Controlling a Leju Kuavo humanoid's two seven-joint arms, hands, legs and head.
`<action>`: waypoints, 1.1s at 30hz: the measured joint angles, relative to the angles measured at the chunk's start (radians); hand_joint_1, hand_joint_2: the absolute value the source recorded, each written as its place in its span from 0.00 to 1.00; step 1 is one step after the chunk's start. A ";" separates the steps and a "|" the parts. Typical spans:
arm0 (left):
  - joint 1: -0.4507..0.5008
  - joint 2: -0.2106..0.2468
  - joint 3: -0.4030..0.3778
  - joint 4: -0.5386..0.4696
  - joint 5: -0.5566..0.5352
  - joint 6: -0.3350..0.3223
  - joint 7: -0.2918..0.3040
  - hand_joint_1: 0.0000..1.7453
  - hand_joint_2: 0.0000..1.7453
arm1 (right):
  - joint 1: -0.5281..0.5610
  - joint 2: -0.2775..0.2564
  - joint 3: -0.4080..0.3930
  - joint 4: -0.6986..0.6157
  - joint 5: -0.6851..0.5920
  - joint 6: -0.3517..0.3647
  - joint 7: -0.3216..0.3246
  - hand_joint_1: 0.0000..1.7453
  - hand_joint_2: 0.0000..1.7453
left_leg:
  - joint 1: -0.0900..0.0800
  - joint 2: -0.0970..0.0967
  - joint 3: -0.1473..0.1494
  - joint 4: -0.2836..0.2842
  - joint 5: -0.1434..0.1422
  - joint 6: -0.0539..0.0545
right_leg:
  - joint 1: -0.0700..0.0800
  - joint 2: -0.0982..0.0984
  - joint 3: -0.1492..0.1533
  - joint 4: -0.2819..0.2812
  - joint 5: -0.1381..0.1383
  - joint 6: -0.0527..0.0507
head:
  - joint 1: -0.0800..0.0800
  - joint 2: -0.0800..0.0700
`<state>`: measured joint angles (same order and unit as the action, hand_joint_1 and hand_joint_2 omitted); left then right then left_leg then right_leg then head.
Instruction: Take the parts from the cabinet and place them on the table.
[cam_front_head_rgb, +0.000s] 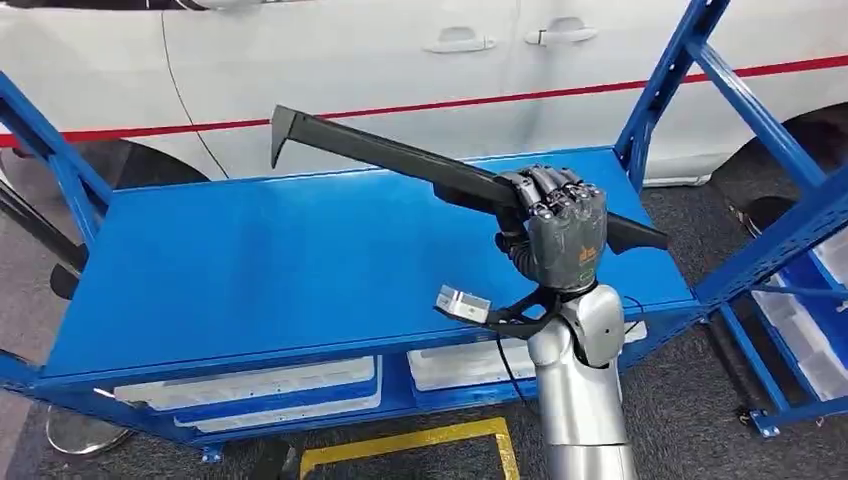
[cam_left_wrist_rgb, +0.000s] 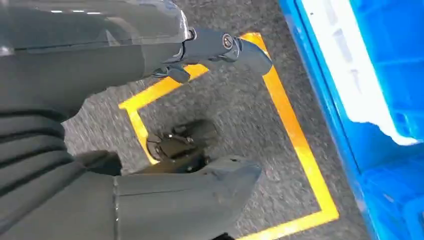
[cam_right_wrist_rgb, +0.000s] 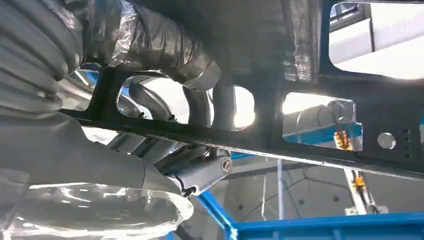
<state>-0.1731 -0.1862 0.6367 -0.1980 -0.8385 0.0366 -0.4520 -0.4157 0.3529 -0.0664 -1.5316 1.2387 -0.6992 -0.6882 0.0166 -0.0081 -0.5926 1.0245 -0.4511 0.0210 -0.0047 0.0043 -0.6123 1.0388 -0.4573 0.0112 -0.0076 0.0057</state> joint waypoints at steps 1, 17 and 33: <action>0.000 -0.001 -0.003 0.000 0.000 0.000 0.000 0.00 1.00 | 0.001 0.000 0.000 -0.003 0.000 0.000 0.000 1.00 1.00 | 0.001 0.000 0.002 -0.004 0.003 0.005 | -0.005 0.000 -0.003 0.014 -0.012 0.003 | 0.000 0.000; 0.004 -0.003 -0.007 -0.003 0.044 0.036 0.033 0.00 1.00 | 0.027 0.001 0.010 -0.050 -0.038 0.000 0.000 1.00 1.00 | -0.004 0.002 -0.012 0.042 -0.046 -0.025 | -0.010 -0.001 0.000 -0.009 0.008 -0.028 | 0.000 0.000; 0.007 -0.005 0.013 -0.003 0.037 0.008 0.122 0.00 1.00 | 0.071 -0.007 0.118 -0.127 -0.068 0.000 0.010 1.00 1.00 | -0.003 0.004 0.006 -0.014 0.009 0.014 | -0.002 0.001 -0.030 0.082 -0.069 0.002 | 0.000 0.000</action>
<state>-0.1656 -0.1907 0.6500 -0.2007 -0.8018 0.0446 -0.3300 -0.3444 0.3460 0.0518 -1.6583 1.1708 -0.6992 -0.6782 0.0136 -0.0042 -0.5866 1.0106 -0.4425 0.0353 -0.0066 0.0052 -0.6423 1.1207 -0.5263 0.0128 -0.0076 0.0057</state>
